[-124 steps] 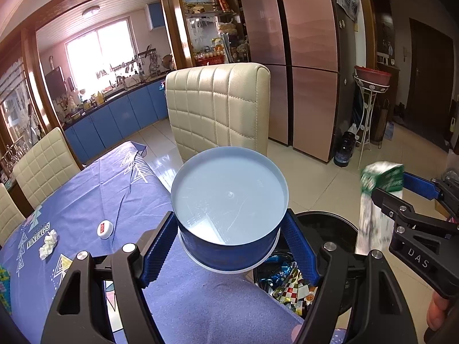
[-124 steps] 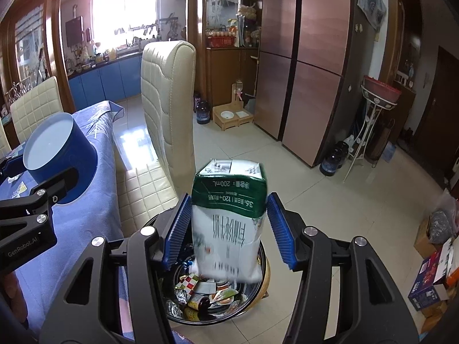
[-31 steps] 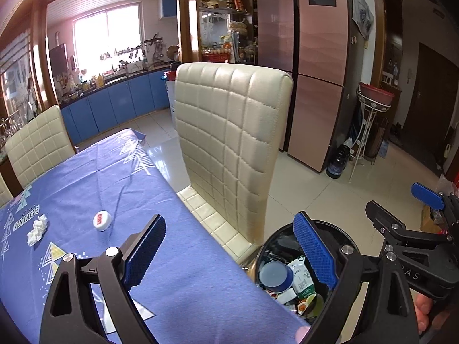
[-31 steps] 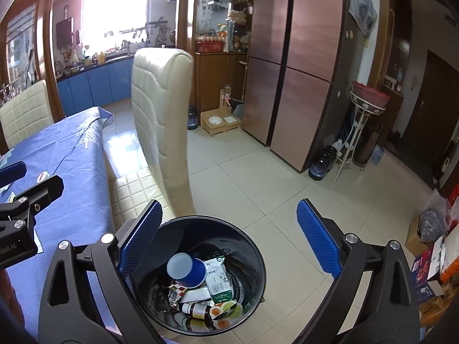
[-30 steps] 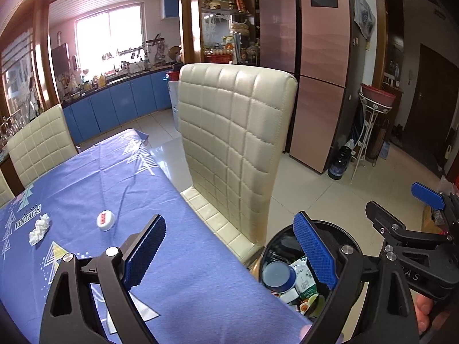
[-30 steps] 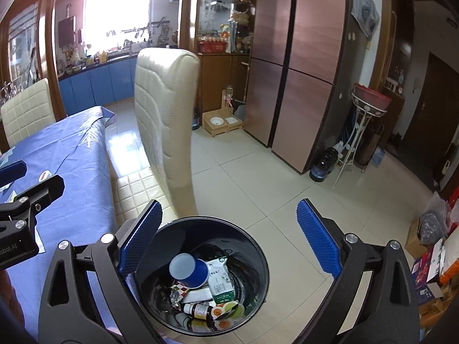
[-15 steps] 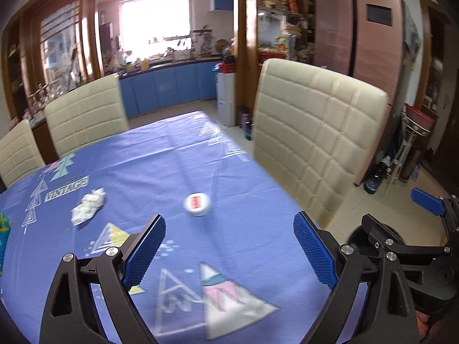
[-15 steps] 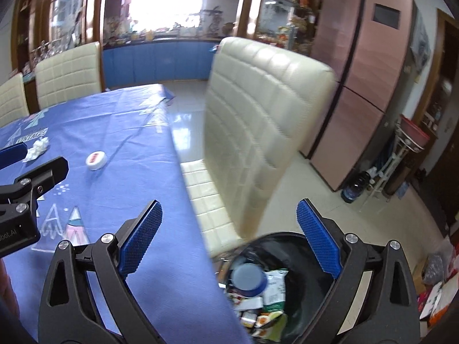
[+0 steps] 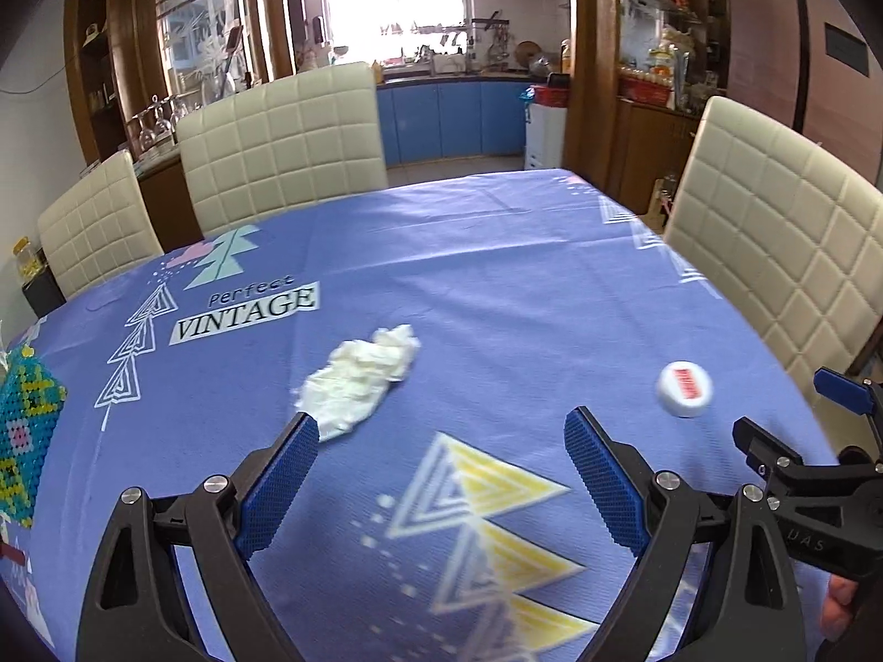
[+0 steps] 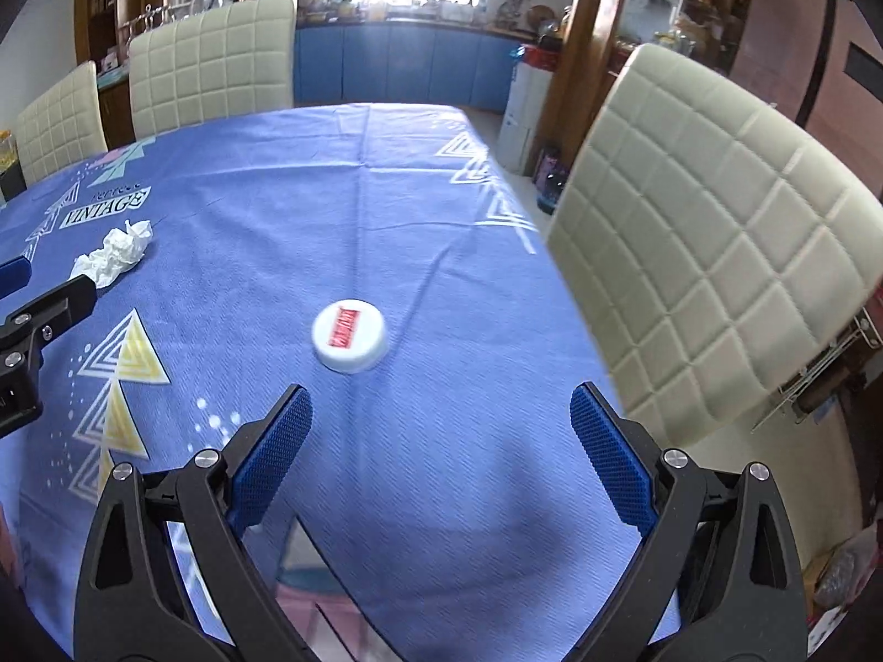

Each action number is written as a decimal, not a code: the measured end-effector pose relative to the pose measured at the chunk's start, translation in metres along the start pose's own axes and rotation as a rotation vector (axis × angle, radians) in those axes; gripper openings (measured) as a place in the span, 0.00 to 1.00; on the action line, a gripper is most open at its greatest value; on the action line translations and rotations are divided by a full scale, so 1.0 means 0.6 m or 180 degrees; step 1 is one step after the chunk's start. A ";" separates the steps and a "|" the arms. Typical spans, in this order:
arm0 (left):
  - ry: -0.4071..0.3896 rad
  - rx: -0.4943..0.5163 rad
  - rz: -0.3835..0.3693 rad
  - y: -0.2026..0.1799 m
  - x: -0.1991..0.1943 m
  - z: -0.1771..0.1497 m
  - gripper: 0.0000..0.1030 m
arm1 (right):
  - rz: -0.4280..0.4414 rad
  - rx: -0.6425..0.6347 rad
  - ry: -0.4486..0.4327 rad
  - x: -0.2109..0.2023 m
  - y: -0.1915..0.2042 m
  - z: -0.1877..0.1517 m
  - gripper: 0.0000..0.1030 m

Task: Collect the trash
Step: 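Grasp the crumpled white tissue with left gripper while right grasps white red-labelled cap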

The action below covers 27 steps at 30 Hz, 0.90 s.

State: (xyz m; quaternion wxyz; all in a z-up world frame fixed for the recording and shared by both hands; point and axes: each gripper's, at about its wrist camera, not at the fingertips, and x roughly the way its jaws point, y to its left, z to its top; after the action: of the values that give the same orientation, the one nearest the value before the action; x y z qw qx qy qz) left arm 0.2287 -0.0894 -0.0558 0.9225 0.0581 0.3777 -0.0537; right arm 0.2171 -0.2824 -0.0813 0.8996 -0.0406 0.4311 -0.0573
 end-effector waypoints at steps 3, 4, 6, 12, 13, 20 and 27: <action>0.0074 -0.0034 0.0010 0.034 0.032 0.004 0.86 | 0.0015 -0.0045 0.0069 0.027 0.024 0.017 0.91; 0.0095 -0.0044 0.0005 0.041 0.039 0.004 0.86 | 0.0027 -0.0052 0.0086 0.035 0.032 0.022 0.91; 0.0148 -0.0046 -0.0020 0.055 0.058 0.003 0.86 | 0.0022 -0.0092 0.0108 0.046 0.044 0.029 0.91; 0.0269 -0.0066 -0.0090 0.079 0.108 0.007 0.86 | -0.0041 -0.0222 0.0179 0.077 0.069 0.043 0.91; 0.0280 -0.0068 -0.0125 0.080 0.114 0.009 0.86 | -0.0037 -0.0221 0.0193 0.081 0.069 0.044 0.91; 0.0395 -0.0019 -0.0269 0.087 0.152 0.024 0.84 | 0.0367 -0.0043 0.0272 0.092 0.059 0.051 0.62; 0.0432 0.0013 -0.0301 0.095 0.150 0.021 0.31 | 0.0336 -0.0157 0.0192 0.081 0.076 0.043 0.40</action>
State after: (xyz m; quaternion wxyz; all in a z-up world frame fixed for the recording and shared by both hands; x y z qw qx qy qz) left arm 0.3091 -0.0399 -0.1064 0.8911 0.0456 0.4416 -0.0940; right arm 0.2706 -0.2436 -0.1080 0.8867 -0.0382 0.4608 -0.0002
